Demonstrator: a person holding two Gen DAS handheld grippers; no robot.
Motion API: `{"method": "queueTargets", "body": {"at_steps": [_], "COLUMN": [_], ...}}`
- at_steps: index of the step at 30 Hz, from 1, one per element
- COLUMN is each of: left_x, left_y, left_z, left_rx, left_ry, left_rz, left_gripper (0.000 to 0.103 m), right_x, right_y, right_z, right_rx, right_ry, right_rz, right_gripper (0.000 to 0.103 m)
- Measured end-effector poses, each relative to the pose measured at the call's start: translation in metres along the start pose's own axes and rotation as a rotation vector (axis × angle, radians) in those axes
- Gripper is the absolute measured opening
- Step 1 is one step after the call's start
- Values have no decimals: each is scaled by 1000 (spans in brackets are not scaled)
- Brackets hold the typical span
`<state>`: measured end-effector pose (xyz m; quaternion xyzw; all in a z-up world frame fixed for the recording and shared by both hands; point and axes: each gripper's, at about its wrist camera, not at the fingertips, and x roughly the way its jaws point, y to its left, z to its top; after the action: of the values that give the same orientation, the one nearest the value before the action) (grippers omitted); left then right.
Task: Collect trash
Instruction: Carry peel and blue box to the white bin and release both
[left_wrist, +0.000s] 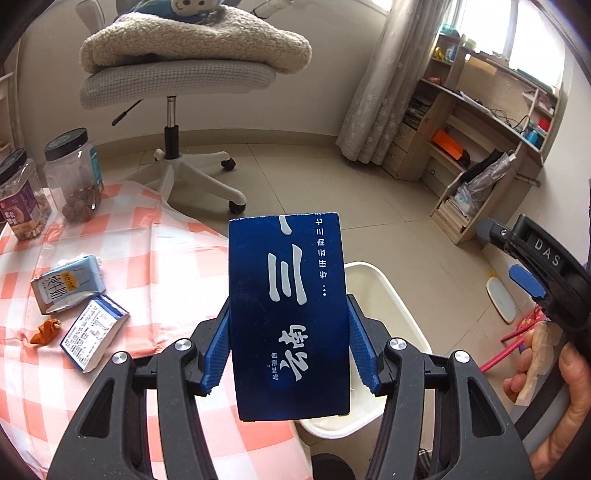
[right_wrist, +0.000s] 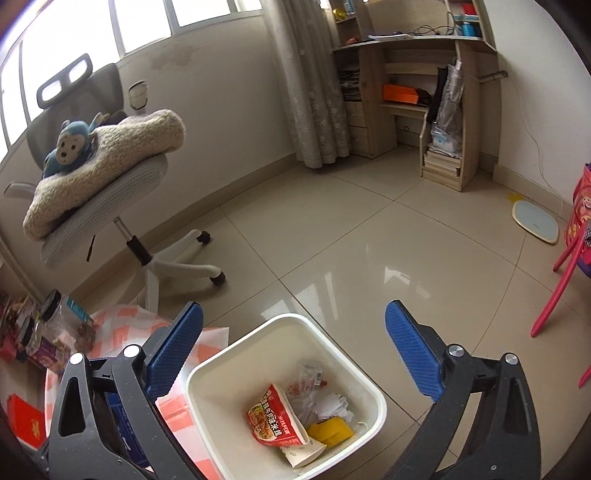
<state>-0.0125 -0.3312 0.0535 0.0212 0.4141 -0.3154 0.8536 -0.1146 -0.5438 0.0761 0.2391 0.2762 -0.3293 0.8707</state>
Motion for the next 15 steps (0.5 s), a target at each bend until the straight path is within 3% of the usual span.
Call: {"method": "queueTargets", "body": {"at_steps": [5, 9, 15], "left_x": [9, 13, 6], "left_y": [-23, -32, -31], "left_z": [2, 7, 8], "left_rx": [19, 15, 41], "left_ry": [18, 38, 19], "left_rz": [-58, -98, -57], "left_gripper": [57, 68, 79], "right_x": [2, 0, -8], "right_y": [-21, -26, -14], "right_z": [6, 6, 4], "right_rx": [76, 92, 33], "right_ry": [12, 6, -28], "right_rz": [-30, -41, -65], "right_gripper": [96, 96, 96]}}
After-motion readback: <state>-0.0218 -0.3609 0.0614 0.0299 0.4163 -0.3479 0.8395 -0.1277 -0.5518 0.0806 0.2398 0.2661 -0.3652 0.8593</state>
